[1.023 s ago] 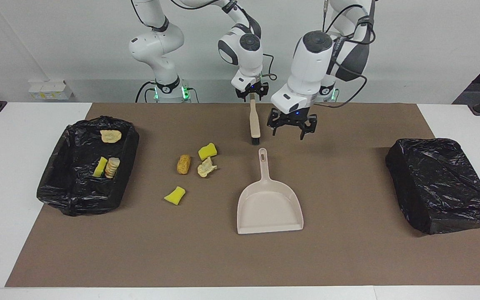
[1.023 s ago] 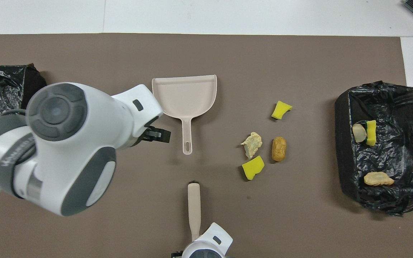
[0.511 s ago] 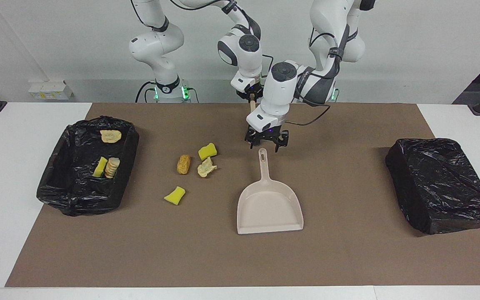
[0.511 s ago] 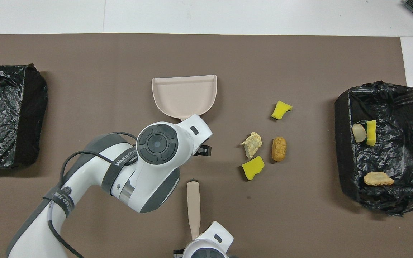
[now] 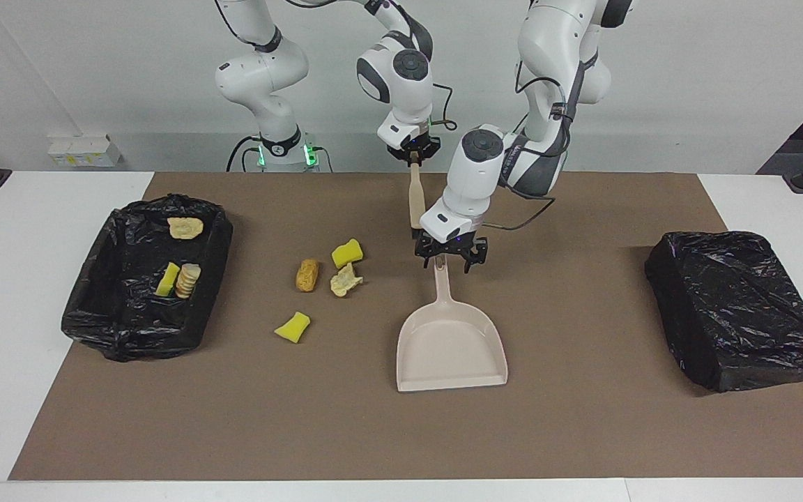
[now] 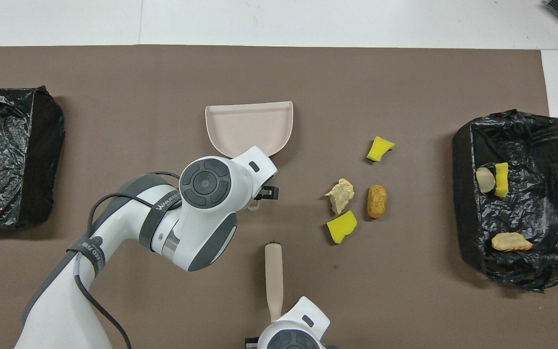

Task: Sweep and dump trash in bin

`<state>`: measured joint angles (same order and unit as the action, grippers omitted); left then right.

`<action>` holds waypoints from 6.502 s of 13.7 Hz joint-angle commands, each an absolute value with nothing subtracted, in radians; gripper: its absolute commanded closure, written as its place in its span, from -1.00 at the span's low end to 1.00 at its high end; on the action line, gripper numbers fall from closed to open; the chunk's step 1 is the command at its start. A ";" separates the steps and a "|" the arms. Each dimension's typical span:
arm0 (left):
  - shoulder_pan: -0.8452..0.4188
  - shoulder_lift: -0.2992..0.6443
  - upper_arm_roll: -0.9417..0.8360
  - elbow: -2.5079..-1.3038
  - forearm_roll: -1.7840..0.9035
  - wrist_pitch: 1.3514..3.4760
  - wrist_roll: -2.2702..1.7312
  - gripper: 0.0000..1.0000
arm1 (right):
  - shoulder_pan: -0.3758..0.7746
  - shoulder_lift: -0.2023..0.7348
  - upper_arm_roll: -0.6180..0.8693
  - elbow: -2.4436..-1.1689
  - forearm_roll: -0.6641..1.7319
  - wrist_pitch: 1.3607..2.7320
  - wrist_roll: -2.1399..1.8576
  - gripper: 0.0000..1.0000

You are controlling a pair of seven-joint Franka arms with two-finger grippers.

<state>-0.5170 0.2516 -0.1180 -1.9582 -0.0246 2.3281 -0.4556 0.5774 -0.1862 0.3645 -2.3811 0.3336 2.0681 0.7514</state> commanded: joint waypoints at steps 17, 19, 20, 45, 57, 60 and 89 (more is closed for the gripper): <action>-0.311 0.167 -0.110 -1.919 0.130 2.120 0.625 1.00 | -0.176 -0.295 0.370 -2.480 -0.218 2.015 -0.091 1.00; -0.307 0.167 -0.107 -1.919 0.149 2.121 0.826 1.00 | -0.187 -0.267 0.376 -2.483 -0.218 2.008 -0.104 1.00; -0.307 0.166 -0.106 -1.922 0.164 2.103 0.868 1.00 | -0.181 -0.258 0.379 -2.484 -0.203 2.000 -0.086 1.00; -0.410 0.055 -0.109 -2.126 0.169 2.086 1.020 1.00 | 0.189 -0.183 0.382 -2.442 0.799 2.158 0.110 1.00; -0.344 0.057 -0.104 -2.093 0.167 2.066 1.100 1.00 | 0.048 -0.209 0.371 -2.128 0.225 1.741 0.115 1.00; -0.307 -0.026 -0.103 -2.103 0.167 2.001 1.137 1.00 | -0.038 -0.181 0.371 -2.152 0.145 1.798 -0.038 1.00; -0.356 -0.169 -0.104 -2.408 0.114 2.078 0.902 1.00 | 0.202 -0.305 0.374 -2.376 0.296 1.784 0.443 1.00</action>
<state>-0.3593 -0.1685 -0.1053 -2.4022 0.1290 2.0538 0.8488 0.2028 -0.2256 0.3600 -2.2789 0.3335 1.8134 0.3961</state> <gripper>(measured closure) 0.674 0.740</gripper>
